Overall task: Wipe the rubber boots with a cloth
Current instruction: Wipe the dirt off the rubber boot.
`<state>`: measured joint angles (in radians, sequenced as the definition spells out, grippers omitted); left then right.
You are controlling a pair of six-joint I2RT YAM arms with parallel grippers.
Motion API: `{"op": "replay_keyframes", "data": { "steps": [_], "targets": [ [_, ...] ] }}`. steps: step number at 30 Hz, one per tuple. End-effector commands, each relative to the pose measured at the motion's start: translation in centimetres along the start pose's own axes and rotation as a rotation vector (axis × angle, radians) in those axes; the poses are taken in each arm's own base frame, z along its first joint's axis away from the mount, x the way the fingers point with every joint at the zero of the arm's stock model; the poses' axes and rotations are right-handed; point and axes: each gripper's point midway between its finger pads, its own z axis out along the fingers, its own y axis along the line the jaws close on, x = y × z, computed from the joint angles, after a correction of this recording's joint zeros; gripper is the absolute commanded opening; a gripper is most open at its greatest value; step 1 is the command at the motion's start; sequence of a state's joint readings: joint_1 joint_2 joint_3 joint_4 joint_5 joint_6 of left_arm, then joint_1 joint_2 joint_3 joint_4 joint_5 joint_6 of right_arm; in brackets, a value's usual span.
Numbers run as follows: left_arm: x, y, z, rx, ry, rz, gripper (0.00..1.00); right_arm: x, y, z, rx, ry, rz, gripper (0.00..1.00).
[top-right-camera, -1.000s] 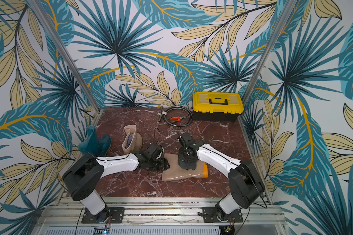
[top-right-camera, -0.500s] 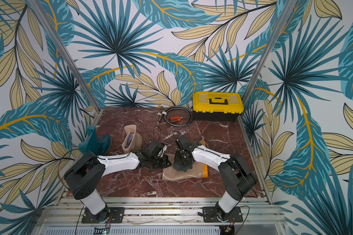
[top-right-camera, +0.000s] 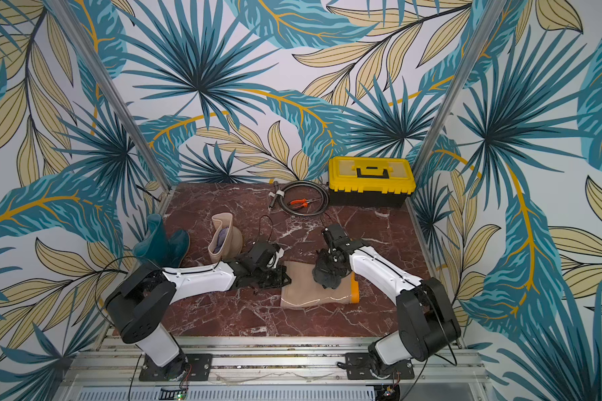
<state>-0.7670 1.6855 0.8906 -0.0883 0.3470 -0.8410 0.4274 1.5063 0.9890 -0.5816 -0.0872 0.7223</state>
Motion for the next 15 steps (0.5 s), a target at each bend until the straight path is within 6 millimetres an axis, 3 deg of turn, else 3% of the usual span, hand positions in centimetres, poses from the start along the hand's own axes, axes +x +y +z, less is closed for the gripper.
{"op": "replay_keyframes", "data": {
  "steps": [1,4,6,7,8,11,15],
  "targets": [
    [-0.2,-1.1,-0.6,0.025,-0.029,0.042,0.00,0.7,5.7,1.1,-0.119,0.031,-0.048,0.00],
    [-0.1,-1.5,-0.6,0.028,-0.032,0.053,0.00,2.2,11.5,2.2,-0.172,0.072,-0.145,0.00],
    [-0.1,-1.7,-0.8,0.029,-0.038,0.054,0.00,2.7,12.7,3.1,-0.189,0.091,-0.149,0.00],
    [-0.1,-1.6,-0.9,0.028,-0.042,0.053,0.00,2.8,12.4,3.5,-0.185,0.095,-0.140,0.00],
    [-0.1,-1.7,-1.1,0.030,-0.048,0.056,0.00,2.7,11.6,3.7,-0.162,0.088,-0.139,0.00],
    [0.0,-1.2,-1.7,0.017,-0.063,0.060,0.00,1.8,6.5,3.1,-0.024,0.075,-0.138,0.00],
    [0.4,-0.5,-2.1,0.000,-0.075,0.058,0.00,0.3,-2.2,-0.2,0.138,0.023,-0.081,0.00]
  ]
}}
